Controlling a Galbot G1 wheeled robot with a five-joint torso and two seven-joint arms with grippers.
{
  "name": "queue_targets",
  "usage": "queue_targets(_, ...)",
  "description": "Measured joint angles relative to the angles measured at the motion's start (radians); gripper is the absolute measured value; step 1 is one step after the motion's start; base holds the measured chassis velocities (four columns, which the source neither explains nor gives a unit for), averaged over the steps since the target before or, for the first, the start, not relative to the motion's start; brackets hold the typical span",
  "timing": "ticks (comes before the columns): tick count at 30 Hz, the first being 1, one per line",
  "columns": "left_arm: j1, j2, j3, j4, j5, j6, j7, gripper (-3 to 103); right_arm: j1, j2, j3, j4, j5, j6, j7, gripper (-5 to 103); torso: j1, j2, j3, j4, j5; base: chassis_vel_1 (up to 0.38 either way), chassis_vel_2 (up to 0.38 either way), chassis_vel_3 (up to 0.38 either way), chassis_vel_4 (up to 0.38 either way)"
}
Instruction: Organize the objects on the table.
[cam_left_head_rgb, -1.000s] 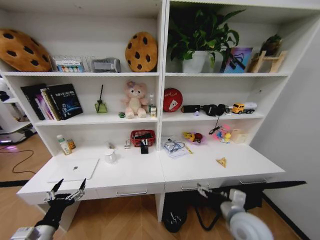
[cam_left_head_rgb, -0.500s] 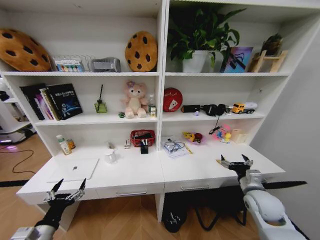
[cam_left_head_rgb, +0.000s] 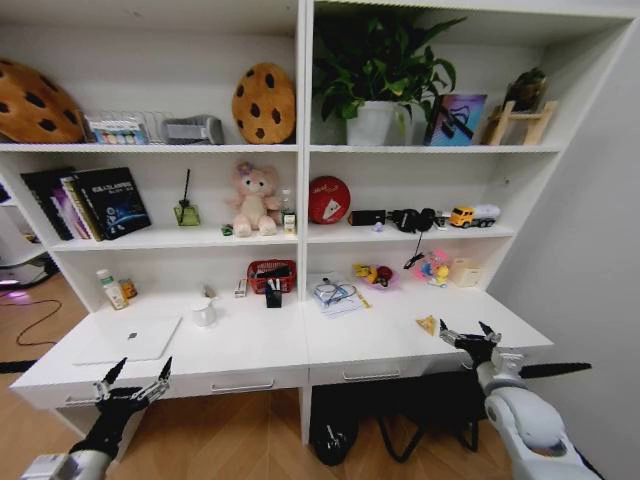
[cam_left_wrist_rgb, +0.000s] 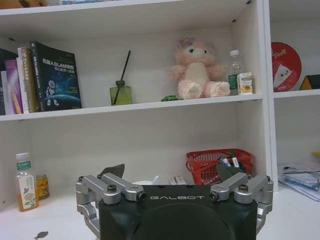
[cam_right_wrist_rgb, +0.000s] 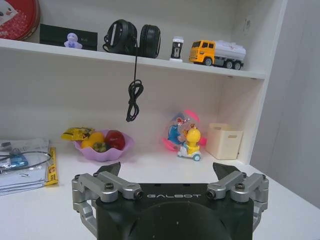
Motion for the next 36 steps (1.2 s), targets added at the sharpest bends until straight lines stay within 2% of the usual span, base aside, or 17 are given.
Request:
queue_targets(6, 0.000, 0.000, 0.000, 0.000, 0.000, 0.000, 0.000, 100, 0.012, 0.030, -0.042, -0.008, -0.004, -0.005, 0.002, 100, 0.000, 0.000, 0.000, 0.0003, -0.0009, -0.067, -0.065, 0.101, 0.004)
queue_targets(14, 0.000, 0.000, 0.000, 0.000, 0.000, 0.000, 0.000, 100, 0.005, 0.050, -0.065, -0.009, -0.050, 0.009, 0.016, 100, 0.000, 0.000, 0.000, 0.0001, -0.0013, -0.090, 0.201, 0.090, -0.179)
queue_targets(21, 0.000, 0.000, 0.000, 0.000, 0.000, 0.000, 0.000, 100, -0.003, 0.062, -0.069, 0.010, -0.055, -0.025, 0.024, 100, 0.001, 0.000, 0.000, 0.0004, -0.0010, -0.115, 0.103, 0.085, -0.074)
queue_targets(29, 0.000, 0.000, 0.000, 0.000, 0.000, 0.000, 0.000, 100, -0.005, 0.065, -0.067, 0.011, -0.038, -0.031, 0.031, 100, -0.001, 0.000, 0.000, 0.0002, -0.0012, -0.008, -0.086, 0.010, 0.092)
queue_targets(36, 0.000, 0.000, 0.000, 0.000, 0.000, 0.000, 0.000, 100, -0.009, 0.072, -0.068, 0.009, -0.037, -0.027, 0.033, 100, 0.000, 0.000, 0.000, 0.0001, -0.0010, -0.155, -0.143, 0.144, 0.151)
